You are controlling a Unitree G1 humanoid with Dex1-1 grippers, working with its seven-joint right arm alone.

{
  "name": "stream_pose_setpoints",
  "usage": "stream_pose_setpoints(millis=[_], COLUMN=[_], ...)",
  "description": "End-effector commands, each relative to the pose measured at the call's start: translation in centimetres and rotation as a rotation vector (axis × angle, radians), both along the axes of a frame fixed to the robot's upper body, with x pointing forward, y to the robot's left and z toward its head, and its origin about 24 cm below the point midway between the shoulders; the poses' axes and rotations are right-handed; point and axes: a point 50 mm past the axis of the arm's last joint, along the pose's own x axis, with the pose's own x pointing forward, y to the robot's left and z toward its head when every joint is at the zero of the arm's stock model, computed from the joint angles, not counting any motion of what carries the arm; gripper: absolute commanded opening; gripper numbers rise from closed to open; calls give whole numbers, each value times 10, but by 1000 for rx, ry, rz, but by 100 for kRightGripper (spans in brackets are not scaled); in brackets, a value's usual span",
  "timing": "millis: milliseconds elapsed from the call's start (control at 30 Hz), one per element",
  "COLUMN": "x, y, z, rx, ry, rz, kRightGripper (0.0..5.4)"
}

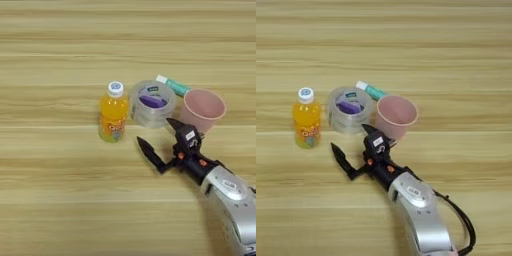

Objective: Move the objects on the table

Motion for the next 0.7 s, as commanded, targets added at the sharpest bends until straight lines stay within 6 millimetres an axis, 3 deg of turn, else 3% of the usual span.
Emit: stream_pose_setpoints(millis=[33,700], x=[16,28], y=[-10,-36], z=[20,18], rx=[-25,-37], ry=[-93,-83], rz=[-65,-250], kRightGripper=[537,537])
